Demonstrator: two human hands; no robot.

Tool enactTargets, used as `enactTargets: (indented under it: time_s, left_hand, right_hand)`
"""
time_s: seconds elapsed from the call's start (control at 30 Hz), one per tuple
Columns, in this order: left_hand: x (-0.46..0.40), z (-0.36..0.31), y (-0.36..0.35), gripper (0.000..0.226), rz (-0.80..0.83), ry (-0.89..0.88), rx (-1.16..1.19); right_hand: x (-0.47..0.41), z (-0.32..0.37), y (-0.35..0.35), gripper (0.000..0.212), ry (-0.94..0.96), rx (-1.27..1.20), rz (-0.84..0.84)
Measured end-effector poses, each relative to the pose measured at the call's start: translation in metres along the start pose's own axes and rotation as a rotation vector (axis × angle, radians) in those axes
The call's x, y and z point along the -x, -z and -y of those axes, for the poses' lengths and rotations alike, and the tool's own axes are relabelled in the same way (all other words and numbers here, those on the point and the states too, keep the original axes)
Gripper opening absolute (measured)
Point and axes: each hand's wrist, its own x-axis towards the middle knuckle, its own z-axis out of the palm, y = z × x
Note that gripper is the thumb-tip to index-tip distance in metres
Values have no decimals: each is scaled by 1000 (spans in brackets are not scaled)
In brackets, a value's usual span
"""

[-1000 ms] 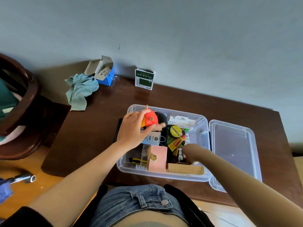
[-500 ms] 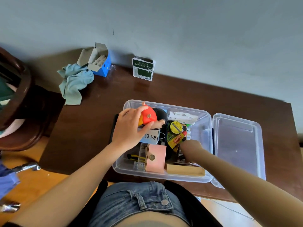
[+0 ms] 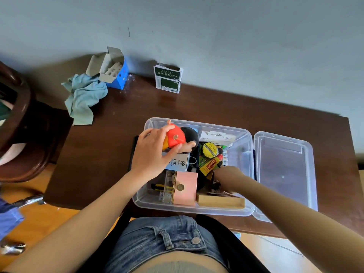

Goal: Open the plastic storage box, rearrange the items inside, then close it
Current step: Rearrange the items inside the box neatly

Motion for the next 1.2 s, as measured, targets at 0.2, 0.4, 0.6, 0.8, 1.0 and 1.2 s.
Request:
enactTargets:
  time_s: [0.2, 0.4, 0.6, 0.8, 1.0, 1.2]
  left_hand:
    - [1, 0, 0, 58, 1, 9, 20]
    - [1, -1, 2, 58, 21, 15, 21]
    - [0, -1, 4, 59, 39, 21, 12]
    - [1, 1, 0, 60, 40, 30, 25]
    - [1, 3, -2, 59, 17, 13, 26]
    - [1, 4, -4, 57, -20, -12, 19]
  right_hand:
    - [2, -6, 0, 35, 93, -163, -28]
    - [1, -4, 3, 45, 162, -126, 49]
    - [-2, 4, 8, 55, 135, -31, 41]
    - [-2, 1, 6, 42, 191, -94, 61]
    - [-6, 6, 11, 45, 225, -30, 138]
    - [-1, -8, 15, 39, 199, -131, 144]
